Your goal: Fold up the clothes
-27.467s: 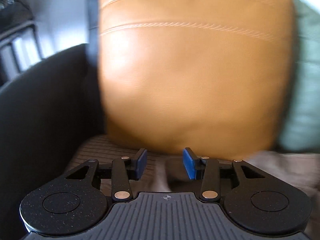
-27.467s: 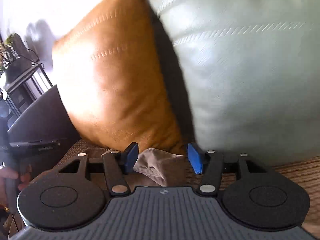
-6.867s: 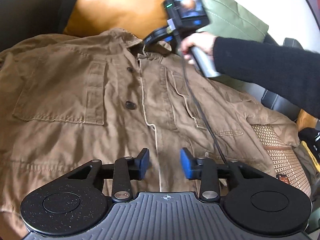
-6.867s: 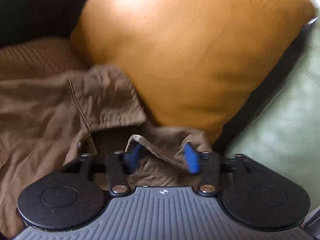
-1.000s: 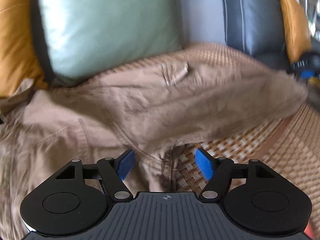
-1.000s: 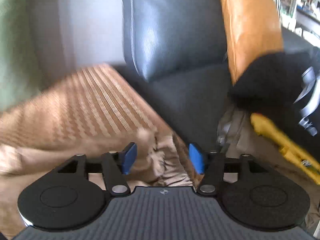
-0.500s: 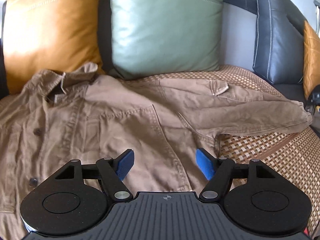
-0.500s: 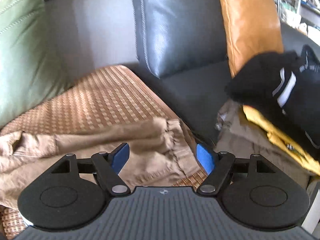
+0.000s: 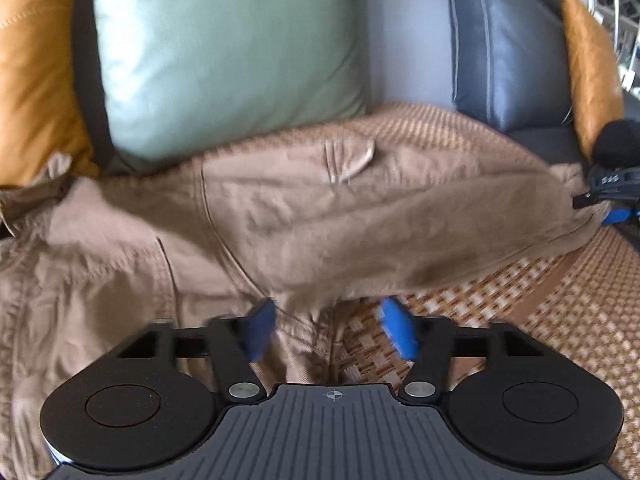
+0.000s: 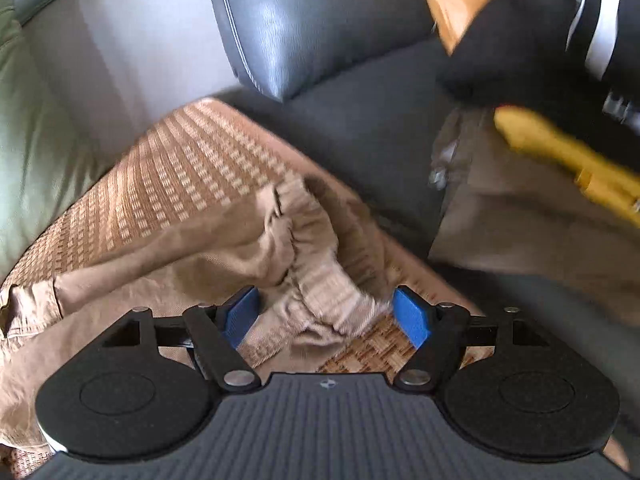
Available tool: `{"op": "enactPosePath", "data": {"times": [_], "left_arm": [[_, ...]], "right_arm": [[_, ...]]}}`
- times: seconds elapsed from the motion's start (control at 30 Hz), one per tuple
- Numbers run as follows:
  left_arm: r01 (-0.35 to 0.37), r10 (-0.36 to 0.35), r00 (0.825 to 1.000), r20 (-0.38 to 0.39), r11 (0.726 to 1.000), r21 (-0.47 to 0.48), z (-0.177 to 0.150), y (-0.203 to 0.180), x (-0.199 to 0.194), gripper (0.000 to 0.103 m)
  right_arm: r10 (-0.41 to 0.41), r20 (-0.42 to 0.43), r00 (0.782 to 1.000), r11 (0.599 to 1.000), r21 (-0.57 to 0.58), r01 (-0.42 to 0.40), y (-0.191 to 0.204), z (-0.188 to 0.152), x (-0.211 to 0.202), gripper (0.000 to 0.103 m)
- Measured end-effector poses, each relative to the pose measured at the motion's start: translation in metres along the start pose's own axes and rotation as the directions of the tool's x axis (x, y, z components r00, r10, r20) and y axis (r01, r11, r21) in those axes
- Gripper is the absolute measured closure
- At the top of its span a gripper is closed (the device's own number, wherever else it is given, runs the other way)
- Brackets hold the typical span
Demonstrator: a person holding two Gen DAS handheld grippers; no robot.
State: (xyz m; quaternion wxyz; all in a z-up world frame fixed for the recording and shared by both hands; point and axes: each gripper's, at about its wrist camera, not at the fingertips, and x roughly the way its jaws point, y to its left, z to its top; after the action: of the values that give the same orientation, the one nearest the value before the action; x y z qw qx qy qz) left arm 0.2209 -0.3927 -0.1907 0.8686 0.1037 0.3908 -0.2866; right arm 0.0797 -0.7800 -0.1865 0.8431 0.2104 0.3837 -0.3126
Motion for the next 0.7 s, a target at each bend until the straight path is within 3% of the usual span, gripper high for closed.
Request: {"op": "enactPosePath", "data": {"times": [0.03, 0.07, 0.13, 0.23, 0.3, 0.33, 0.37, 0.4, 0.57, 0.7], "left_arm": [[-0.021, 0.021, 1.000, 0.002, 1.000, 0.022, -0.003, -0.002, 0.003, 0.055], [-0.044, 0.043, 0.999, 0.012, 0.998, 0.051, -0.006, -0.005, 0.004, 0.074], [-0.082, 0.079, 0.996, 0.030, 0.991, 0.103, -0.011, -0.010, 0.006, 0.077], [-0.099, 0.096, 0.995, 0.031, 0.987, 0.124, -0.011, -0.012, 0.006, 0.079], [-0.093, 0.090, 0.996, 0.026, 0.990, 0.105, -0.010, -0.009, 0.005, 0.077], [-0.085, 0.083, 0.996, 0.022, 0.992, 0.094, -0.009, -0.007, 0.003, 0.070], [-0.076, 0.075, 0.997, 0.014, 0.994, 0.078, -0.008, -0.004, 0.000, 0.050], [-0.065, 0.065, 0.998, 0.002, 0.996, 0.059, -0.007, 0.000, -0.003, 0.046], [-0.020, 0.023, 0.999, 0.035, 0.997, -0.071, -0.011, 0.036, -0.047, 0.039], [-0.020, 0.035, 0.994, 0.103, 0.989, -0.146, -0.021, 0.086, -0.096, 0.035]], "right_arm": [[0.004, -0.003, 1.000, 1.000, -0.006, -0.004, 0.000, -0.002, 0.003, 0.036], [0.007, -0.006, 1.000, 1.000, -0.012, -0.007, 0.000, -0.003, 0.005, 0.038], [0.002, -0.013, 1.000, 1.000, -0.011, -0.003, -0.001, -0.003, 0.006, 0.044], [0.005, -0.001, 1.000, 0.998, 0.055, -0.005, -0.009, 0.003, -0.006, 0.063], [0.032, 0.044, 0.999, 0.994, 0.104, -0.036, -0.009, 0.010, -0.027, 0.088], [0.059, 0.070, 0.996, 0.991, 0.120, -0.067, -0.006, 0.015, -0.041, 0.088], [0.101, 0.096, 0.990, 0.986, 0.124, -0.113, -0.001, 0.023, -0.059, 0.088], [0.141, 0.121, 0.983, 0.981, 0.116, -0.155, 0.007, 0.030, -0.078, 0.088], [0.335, 0.207, 0.919, 0.942, -0.078, -0.326, 0.099, 0.065, -0.187, 0.088], [0.502, 0.205, 0.840, 0.853, -0.276, -0.442, 0.207, 0.071, -0.273, 0.088]]}}
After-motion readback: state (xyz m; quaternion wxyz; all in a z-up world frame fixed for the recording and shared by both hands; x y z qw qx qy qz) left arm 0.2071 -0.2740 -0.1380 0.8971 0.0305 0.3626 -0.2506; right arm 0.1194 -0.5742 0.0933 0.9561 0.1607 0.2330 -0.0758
